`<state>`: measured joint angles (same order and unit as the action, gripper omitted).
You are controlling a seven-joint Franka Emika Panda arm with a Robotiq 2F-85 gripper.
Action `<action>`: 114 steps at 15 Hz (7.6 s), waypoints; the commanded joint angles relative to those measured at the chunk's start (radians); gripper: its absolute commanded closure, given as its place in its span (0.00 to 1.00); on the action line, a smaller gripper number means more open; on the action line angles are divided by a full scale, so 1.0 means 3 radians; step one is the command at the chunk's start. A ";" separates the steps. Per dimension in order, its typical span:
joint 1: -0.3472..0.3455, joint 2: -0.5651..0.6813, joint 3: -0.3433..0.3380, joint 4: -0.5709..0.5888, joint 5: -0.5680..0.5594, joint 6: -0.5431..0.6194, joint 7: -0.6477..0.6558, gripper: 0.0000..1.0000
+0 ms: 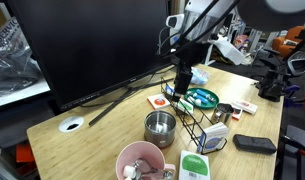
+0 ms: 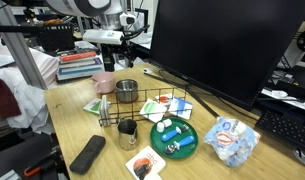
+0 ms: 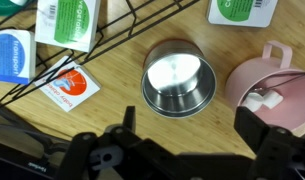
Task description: Move the silver bowl to the right side of the desk
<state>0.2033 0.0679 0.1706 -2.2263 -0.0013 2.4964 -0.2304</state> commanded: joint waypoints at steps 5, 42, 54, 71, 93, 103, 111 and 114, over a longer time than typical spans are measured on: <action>-0.0074 0.0681 0.0281 0.0355 0.0109 0.0072 -0.0857 0.00; -0.0153 -0.0082 -0.0061 -0.0085 -0.0760 0.0988 0.0070 0.98; -0.0595 -0.0782 -0.0524 -0.0920 -0.2364 0.0569 0.2484 0.98; -0.0843 -0.0392 -0.0728 -0.0746 -0.1235 0.0572 0.1713 0.98; -0.1160 0.0298 -0.1210 -0.0270 -0.0724 0.0323 0.1931 0.98; -0.1037 0.1265 -0.1410 0.0712 -0.0593 -0.0009 0.2200 0.98; -0.1019 0.1405 -0.1372 0.1047 -0.0404 -0.0344 0.2159 0.54; -0.1040 0.1360 -0.1348 0.1067 -0.0331 -0.0426 0.2122 0.33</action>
<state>-0.1033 0.4899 -0.2390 -1.9176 -0.1373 2.4152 0.4350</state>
